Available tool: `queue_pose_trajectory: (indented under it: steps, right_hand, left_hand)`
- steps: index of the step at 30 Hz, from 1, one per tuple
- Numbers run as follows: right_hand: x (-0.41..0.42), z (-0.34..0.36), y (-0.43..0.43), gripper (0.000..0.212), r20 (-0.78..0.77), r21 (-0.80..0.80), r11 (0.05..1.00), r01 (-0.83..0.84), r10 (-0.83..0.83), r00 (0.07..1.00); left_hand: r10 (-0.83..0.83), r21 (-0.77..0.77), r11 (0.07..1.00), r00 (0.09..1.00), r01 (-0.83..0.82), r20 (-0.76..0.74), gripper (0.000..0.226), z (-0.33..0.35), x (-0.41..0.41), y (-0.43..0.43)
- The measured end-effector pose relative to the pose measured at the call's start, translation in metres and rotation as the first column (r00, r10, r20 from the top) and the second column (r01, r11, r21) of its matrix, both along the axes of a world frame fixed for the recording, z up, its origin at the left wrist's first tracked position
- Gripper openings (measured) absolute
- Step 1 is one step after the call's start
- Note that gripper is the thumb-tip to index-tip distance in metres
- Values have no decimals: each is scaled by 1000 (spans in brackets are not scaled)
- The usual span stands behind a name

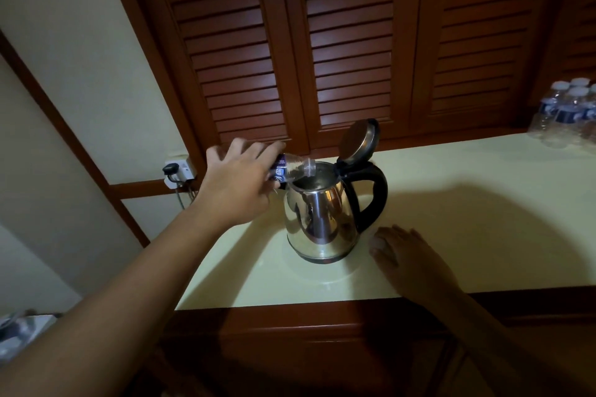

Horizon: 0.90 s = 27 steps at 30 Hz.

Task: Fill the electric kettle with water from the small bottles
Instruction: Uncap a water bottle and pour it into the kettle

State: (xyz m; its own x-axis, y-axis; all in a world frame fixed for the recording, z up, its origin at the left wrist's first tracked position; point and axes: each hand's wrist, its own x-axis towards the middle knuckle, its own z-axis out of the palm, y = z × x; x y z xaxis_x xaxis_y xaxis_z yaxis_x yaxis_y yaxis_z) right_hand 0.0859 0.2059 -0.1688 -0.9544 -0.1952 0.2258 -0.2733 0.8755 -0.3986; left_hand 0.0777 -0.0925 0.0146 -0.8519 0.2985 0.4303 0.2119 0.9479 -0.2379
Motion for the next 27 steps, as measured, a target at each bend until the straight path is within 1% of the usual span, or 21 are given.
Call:
queue_pose_trajectory:
  steps: [2, 3, 5, 8, 11, 13, 15, 16, 19, 21, 23, 27]
  right_hand:
    - [0, 1, 0, 47, 3, -10, 1000, -6, 6, 1000]
    - [0, 1, -1, 47, 5, -7, 1000, -12, 12, 1000]
    - [1, 1, -1, 46, 3, -12, 1000, -17, 17, 1000]
    - [2, 4, 0, 43, -27, -51, 999, -10, 8, 1000]
    - [4, 8, -1, 41, -82, -28, 1000, -10, 7, 997]
    - [8, 10, -2, 46, -101, -31, 999, -8, 5, 995]
    - [12, 11, -2, 52, -117, -37, 998, -53, 48, 992]
    - [15, 13, -4, 53, -115, -28, 996, -82, 79, 990]
    - [20, 28, -10, 59, -80, -65, 986, -155, 150, 986]
    - [28, 42, -15, 49, -80, -147, 967, -207, 198, 977]
    - [37, 55, -18, 41, -96, -195, 943, -271, 256, 962]
    - [44, 76, -21, 43, -93, -153, 925, -349, 338, 937]
  left_hand:
    - [-9, 190, 982, 998, -1, 55, 66, -5, 7, 1]
    - [-10, 294, 956, 995, -19, 96, 61, -8, 11, 1]
    - [-25, 484, 873, 985, -61, 168, 55, -15, 18, 0]
    - [-95, 693, 719, 978, -62, 186, 51, -25, 36, 3]
    - [-157, 806, 591, 973, -43, 168, 42, -44, 62, 9]
    - [-209, 856, 515, 963, -41, 172, 40, -63, 80, 14]
    - [-257, 891, 449, 946, -66, 199, 40, -82, 95, 21]
    - [-275, 899, 432, 938, -78, 213, 42, -92, 100, 24]
    - [-313, 904, 419, 921, -84, 231, 44, -113, 110, 31]
    - [-321, 895, 438, 917, -77, 236, 43, -121, 110, 30]
    - [-325, 875, 480, 914, -64, 244, 46, -125, 111, 27]
    - [-339, 838, 545, 910, -16, 238, 59, -124, 113, 22]
